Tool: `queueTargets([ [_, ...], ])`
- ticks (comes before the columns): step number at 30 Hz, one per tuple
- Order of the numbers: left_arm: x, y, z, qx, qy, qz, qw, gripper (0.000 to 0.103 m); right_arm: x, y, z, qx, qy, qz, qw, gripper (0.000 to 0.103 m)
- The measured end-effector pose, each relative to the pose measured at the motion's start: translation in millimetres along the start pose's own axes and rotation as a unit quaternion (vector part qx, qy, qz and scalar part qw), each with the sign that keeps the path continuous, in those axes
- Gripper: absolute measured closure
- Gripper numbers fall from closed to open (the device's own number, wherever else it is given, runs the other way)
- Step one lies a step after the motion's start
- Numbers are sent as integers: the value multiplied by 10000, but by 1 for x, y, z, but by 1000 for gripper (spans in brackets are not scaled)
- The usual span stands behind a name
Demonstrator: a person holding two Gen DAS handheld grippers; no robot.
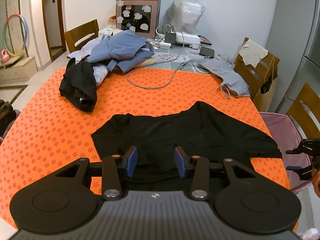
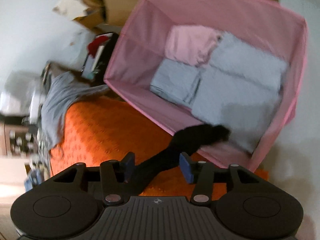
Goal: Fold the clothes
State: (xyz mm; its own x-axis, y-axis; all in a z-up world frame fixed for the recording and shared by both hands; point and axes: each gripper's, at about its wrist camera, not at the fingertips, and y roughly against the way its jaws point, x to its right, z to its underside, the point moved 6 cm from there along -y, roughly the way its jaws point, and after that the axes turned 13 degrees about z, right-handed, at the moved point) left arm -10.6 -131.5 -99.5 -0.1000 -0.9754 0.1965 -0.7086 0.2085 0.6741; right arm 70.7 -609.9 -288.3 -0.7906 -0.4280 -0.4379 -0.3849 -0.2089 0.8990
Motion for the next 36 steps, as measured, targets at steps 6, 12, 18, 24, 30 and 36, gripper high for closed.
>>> queueTargets([
  [6, 6, 4, 0, 43, -92, -69, 9999, 55, 10, -37, -5, -289, -579, 188, 9977, 50],
  [12, 5, 7, 2, 83, -56, -117, 9999, 55, 10, -50, -13, -270, -726, 204, 9968, 70],
  [18, -2, 7, 1, 130, 63, -113, 9998, 55, 0, -34, -15, -136, -523, -49, 9985, 98],
  [24, -10, 6, -1, 209, 191, -96, 9996, 55, -41, 19, -15, 497, 151, -614, 9968, 98],
  [30, -22, 9, -2, 359, 403, -118, 9985, 55, -113, 77, 14, 1029, 1433, -1319, 9754, 98],
  [36, -42, 13, 1, 477, 651, -209, 9965, 55, -201, 115, 90, 1354, 3670, -1598, 9063, 98],
])
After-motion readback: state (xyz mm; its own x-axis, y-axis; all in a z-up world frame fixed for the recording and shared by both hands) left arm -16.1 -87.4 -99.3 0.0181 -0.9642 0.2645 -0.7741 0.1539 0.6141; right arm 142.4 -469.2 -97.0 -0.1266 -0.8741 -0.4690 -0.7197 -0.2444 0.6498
